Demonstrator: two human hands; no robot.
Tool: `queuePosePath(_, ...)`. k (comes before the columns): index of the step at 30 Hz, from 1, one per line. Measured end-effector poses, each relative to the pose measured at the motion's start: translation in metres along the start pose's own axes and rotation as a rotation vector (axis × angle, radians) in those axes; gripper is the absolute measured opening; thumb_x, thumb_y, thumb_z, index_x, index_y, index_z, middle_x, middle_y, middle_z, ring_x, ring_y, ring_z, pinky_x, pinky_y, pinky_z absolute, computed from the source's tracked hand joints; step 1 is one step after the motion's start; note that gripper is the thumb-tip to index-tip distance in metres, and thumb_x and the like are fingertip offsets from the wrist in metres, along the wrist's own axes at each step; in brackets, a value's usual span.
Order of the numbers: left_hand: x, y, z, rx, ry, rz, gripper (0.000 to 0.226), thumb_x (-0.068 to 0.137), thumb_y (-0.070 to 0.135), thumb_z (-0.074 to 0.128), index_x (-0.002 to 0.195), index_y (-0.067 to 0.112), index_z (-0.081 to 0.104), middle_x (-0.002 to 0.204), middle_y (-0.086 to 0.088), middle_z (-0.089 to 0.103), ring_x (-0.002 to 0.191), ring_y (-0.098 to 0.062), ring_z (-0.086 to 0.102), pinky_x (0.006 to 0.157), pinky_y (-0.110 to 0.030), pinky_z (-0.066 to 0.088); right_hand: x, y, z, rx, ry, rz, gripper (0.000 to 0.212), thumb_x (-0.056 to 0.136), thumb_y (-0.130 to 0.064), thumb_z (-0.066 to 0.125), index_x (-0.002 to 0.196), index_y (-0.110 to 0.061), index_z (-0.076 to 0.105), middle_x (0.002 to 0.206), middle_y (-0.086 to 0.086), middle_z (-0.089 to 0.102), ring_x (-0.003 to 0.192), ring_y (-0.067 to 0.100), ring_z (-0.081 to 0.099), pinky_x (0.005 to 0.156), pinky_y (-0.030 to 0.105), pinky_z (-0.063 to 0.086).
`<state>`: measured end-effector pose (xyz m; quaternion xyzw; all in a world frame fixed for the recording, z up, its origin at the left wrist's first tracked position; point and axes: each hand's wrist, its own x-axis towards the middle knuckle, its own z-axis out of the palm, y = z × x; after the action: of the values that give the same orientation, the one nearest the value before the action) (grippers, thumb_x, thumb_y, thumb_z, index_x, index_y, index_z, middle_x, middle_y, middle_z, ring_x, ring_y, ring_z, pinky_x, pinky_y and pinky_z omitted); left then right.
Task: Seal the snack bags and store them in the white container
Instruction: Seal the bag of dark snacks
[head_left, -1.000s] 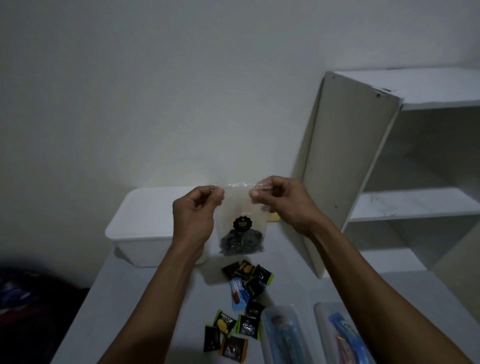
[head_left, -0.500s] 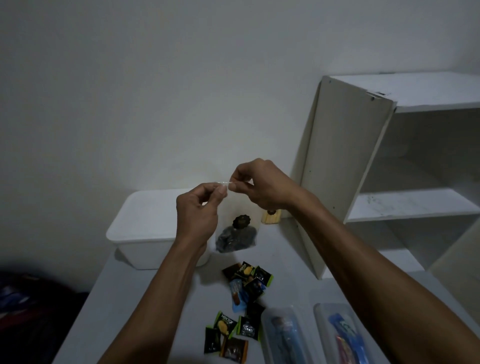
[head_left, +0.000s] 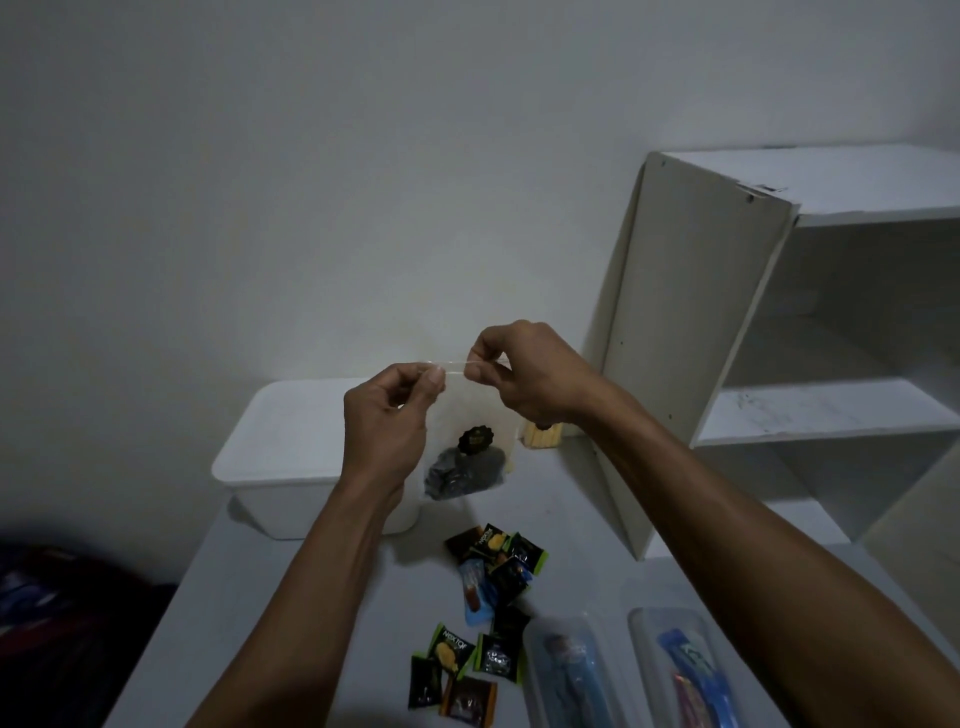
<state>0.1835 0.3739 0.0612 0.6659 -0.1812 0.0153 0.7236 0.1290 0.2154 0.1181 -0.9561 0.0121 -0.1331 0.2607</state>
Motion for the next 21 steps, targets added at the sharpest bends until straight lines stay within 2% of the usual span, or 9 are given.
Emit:
queuePosePath(4, 0.004, -0.003, -0.002, 0.02, -0.051, -0.009, 0.005, 0.087, 0.018, 0.071, 0.084, 0.014, 0.072, 0.087, -0.007, 0.072, 0.081, -0.015, 0.063, 0.076, -0.022, 0.054, 0.0, 0.0, 0.001, 0.019, -0.001, 0.004, 0.011, 0.096, -0.029, 0.062, 0.098, -0.02, 0.067, 0.098, -0.007, 0.068, 0.088, 0.009, 0.06, 0.078, 0.034, 0.051)
queuePosePath(7, 0.007, -0.005, -0.002, 0.02, -0.022, -0.017, 0.007, 0.087, 0.015, 0.071, 0.08, 0.016, 0.071, 0.083, -0.002, 0.07, 0.08, -0.013, 0.063, 0.074, -0.021, 0.051, 0.0, 0.004, -0.001, 0.025, -0.032, 0.007, 0.012, 0.096, -0.031, 0.062, 0.096, -0.02, 0.067, 0.1, -0.008, 0.068, 0.068, -0.007, 0.058, 0.068, 0.026, 0.044)
queuePosePath(11, 0.006, -0.008, -0.001, -0.018, -0.014, -0.044, 0.009, 0.087, 0.013, 0.071, 0.078, 0.017, 0.07, 0.08, -0.001, 0.069, 0.078, -0.013, 0.062, 0.075, -0.021, 0.052, 0.001, 0.006, 0.003, -0.016, -0.001, 0.012, 0.009, 0.094, -0.031, 0.065, 0.088, -0.024, 0.065, 0.087, -0.012, 0.065, 0.07, -0.003, 0.057, 0.069, 0.028, 0.048)
queuePosePath(14, 0.005, -0.008, -0.002, -0.044, 0.001, -0.051, 0.008, 0.087, 0.011, 0.07, 0.08, 0.015, 0.07, 0.078, -0.003, 0.068, 0.075, -0.01, 0.061, 0.07, -0.015, 0.051, 0.0, 0.008, -0.001, 0.022, -0.039, 0.003, 0.011, 0.094, -0.03, 0.065, 0.095, -0.019, 0.068, 0.1, -0.006, 0.069, 0.064, -0.011, 0.056, 0.057, 0.013, 0.041)
queuePosePath(15, 0.006, -0.008, -0.003, -0.048, 0.006, -0.051, 0.009, 0.087, 0.011, 0.07, 0.079, 0.015, 0.07, 0.078, -0.003, 0.068, 0.074, -0.009, 0.061, 0.069, -0.013, 0.05, 0.0, 0.009, -0.003, 0.02, -0.045, 0.006, 0.013, 0.094, -0.03, 0.065, 0.097, -0.018, 0.069, 0.103, -0.005, 0.07, 0.068, -0.008, 0.056, 0.059, 0.013, 0.042)
queuePosePath(19, 0.009, -0.008, -0.005, -0.036, -0.008, -0.049, 0.009, 0.087, 0.012, 0.07, 0.079, 0.014, 0.07, 0.078, -0.003, 0.068, 0.073, -0.007, 0.062, 0.071, -0.015, 0.051, 0.003, 0.016, 0.001, 0.006, -0.004, 0.035, 0.009, 0.093, -0.033, 0.067, 0.089, -0.025, 0.068, 0.097, -0.009, 0.071, 0.083, 0.007, 0.062, 0.077, 0.035, 0.053)
queuePosePath(21, 0.01, -0.007, -0.004, -0.046, 0.007, -0.057, 0.008, 0.088, 0.01, 0.069, 0.08, 0.012, 0.069, 0.077, -0.003, 0.067, 0.068, -0.002, 0.061, 0.065, -0.011, 0.048, 0.004, 0.017, 0.003, 0.014, 0.017, 0.032, 0.009, 0.092, -0.034, 0.067, 0.089, -0.026, 0.069, 0.096, -0.011, 0.07, 0.092, 0.01, 0.063, 0.083, 0.036, 0.052)
